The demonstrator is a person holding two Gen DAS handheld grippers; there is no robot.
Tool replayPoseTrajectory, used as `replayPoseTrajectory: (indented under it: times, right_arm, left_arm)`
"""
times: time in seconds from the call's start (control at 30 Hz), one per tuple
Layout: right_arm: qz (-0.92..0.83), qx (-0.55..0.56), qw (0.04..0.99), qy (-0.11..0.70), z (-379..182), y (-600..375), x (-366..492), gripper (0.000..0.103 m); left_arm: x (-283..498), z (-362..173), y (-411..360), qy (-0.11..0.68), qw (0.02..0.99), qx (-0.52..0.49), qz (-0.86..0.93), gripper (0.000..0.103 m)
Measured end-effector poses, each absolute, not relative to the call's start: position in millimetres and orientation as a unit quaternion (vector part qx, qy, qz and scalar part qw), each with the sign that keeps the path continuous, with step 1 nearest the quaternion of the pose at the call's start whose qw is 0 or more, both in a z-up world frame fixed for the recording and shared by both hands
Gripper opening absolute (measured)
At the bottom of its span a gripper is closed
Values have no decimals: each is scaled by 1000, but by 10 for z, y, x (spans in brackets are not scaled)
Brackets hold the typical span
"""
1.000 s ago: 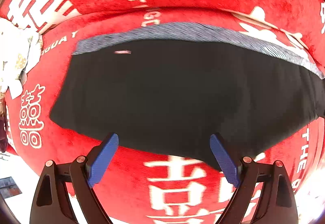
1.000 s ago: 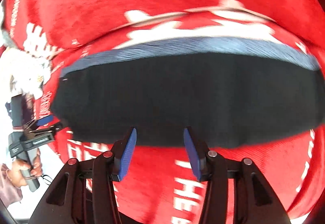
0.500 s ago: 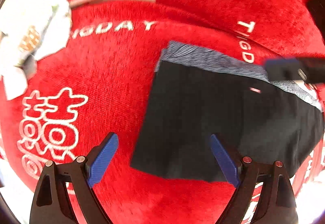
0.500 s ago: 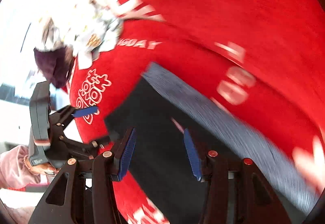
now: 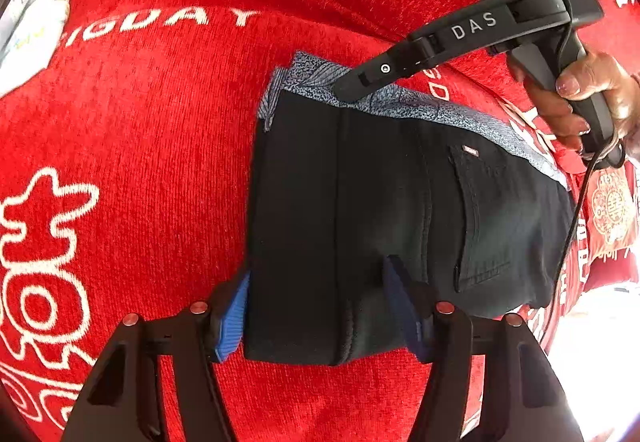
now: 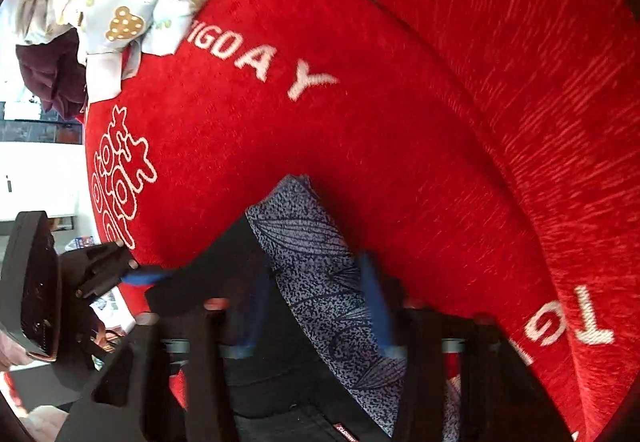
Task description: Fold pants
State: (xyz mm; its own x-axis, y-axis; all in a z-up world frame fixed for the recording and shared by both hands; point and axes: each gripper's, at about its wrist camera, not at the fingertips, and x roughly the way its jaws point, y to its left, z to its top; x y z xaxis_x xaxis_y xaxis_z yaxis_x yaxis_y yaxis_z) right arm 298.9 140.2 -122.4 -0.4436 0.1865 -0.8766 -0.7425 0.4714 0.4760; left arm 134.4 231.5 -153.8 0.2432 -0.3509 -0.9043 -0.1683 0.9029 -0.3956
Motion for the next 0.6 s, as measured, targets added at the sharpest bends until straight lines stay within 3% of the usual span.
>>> replayPoseTrajectory:
  times: [0.07,0.13,0.23,0.5,0.6]
  right_arm:
    - [484,-199,491,697,-1144,1384,2989,11]
    - [495,-198,484,694,-1058,1393,2962,10]
    - [514,-192,473,689,-898,1421,2913,8]
    - [478,-235,507,678,-1237,1669,2747,9]
    - [444,-192,539,690,-1206,1542,2853,16]
  left_arm:
    - [1305,-1528,2275,610,763,-206,-60,60]
    - [1268,-1486,2296,607,765,-206,-57,53]
    - [1154,-1406,2329,603,766,-216,-49,50]
    - [1051,-1484,2384,610,765,-208,21,51]
    - [1103,-1388,2430,604,764,-219,49,51]
